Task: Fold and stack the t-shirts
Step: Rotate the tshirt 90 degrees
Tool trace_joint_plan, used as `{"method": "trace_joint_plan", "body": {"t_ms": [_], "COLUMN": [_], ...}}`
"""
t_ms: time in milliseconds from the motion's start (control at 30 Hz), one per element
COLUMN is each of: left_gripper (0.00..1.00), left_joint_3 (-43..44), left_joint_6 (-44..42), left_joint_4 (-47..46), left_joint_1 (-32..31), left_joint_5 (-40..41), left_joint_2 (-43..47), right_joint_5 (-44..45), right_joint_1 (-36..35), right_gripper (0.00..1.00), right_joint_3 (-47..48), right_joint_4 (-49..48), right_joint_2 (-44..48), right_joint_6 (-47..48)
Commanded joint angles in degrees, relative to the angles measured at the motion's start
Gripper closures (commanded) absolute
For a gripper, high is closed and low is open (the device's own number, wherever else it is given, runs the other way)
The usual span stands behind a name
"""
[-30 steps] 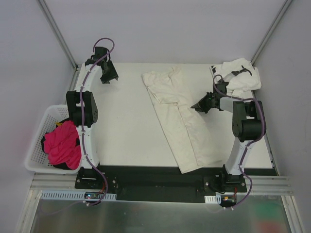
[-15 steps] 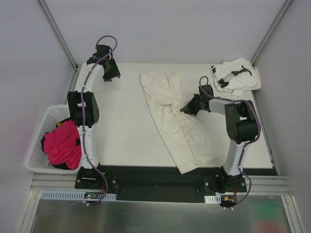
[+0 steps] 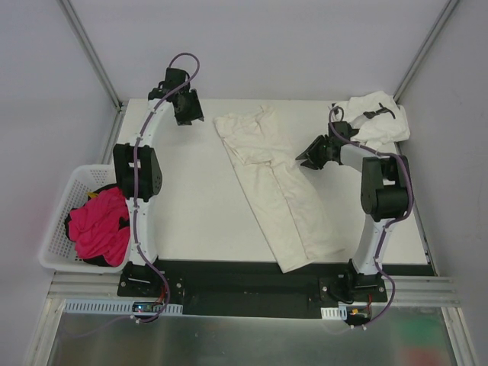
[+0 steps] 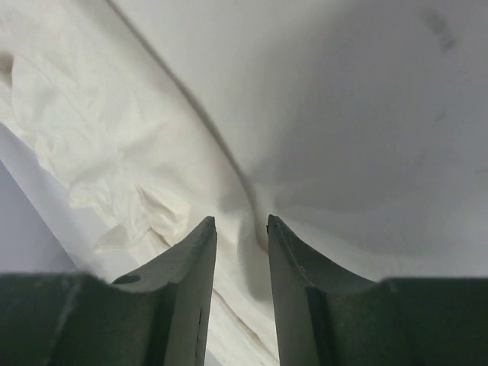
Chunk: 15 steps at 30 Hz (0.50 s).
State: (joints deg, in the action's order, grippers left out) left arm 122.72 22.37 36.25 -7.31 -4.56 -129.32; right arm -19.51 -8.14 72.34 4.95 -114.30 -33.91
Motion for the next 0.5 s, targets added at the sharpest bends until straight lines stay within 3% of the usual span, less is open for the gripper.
{"method": "trace_joint_plan", "body": {"t_ms": [0, 200, 467], "left_gripper": [0.51, 0.5, 0.5], "left_joint_3": [2.2, -0.4, -0.6], "left_joint_6": [-1.9, 3.3, 12.4], "left_joint_4": [-2.8, -8.6, -12.3], "left_joint_1": [-0.9, -1.1, -1.2], "left_joint_5": [-10.5, -24.8, -28.6], "left_joint_2": [2.7, 0.8, -5.5], "right_joint_5": [2.1, -0.4, -3.9], "right_joint_1": [5.4, 8.0, 6.0], "right_gripper": [0.64, 0.63, 0.63], "right_joint_3": [3.6, 3.5, -9.3], "right_joint_4": [4.0, 6.1, 2.4], "right_joint_2": [1.6, 8.6, 23.1], "right_joint_6": [4.5, 8.3, 6.6]}}
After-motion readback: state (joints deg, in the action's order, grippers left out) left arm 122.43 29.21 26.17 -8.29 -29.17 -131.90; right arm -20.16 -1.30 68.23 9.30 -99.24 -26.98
